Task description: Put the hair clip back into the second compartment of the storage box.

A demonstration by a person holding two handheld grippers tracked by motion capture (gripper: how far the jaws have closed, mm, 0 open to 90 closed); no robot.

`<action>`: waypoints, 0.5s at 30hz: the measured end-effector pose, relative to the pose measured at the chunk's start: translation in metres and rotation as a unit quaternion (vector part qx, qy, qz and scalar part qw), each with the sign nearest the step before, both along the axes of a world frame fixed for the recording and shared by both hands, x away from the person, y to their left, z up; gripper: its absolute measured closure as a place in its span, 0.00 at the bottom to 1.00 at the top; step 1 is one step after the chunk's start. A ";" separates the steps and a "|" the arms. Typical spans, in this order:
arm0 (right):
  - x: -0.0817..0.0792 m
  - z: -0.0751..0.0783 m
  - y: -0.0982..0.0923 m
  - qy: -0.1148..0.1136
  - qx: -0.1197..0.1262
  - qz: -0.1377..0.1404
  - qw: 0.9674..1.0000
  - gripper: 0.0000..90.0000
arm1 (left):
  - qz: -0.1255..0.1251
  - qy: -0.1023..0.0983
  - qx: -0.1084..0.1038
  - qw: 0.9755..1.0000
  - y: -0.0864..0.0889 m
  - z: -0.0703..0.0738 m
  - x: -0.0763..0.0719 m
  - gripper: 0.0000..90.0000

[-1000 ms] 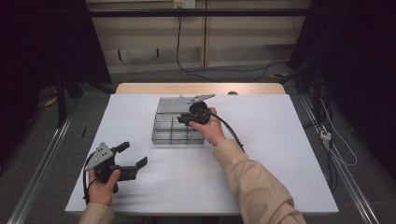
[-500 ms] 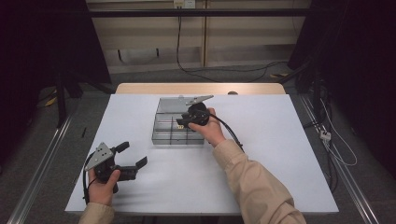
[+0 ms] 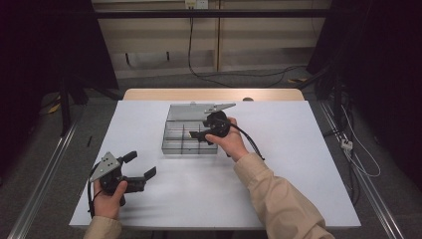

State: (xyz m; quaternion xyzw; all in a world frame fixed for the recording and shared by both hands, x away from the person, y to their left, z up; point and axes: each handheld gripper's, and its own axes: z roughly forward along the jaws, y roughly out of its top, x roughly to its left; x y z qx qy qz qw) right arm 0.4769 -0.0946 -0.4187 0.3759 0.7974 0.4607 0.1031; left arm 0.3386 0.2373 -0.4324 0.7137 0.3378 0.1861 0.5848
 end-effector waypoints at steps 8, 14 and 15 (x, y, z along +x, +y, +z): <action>-0.020 0.007 -0.020 -0.006 0.010 -0.010 1.000 0.22 | -0.001 0.000 0.002 1.000 0.000 0.000 -0.001 0.04; -0.035 0.006 -0.032 -0.003 0.015 -0.011 1.000 0.21 | -0.005 0.001 0.002 1.000 -0.002 0.000 -0.001 0.04; -0.038 0.006 -0.034 -0.004 0.014 -0.012 1.000 0.21 | -0.005 0.002 0.002 1.000 -0.002 0.000 -0.001 0.04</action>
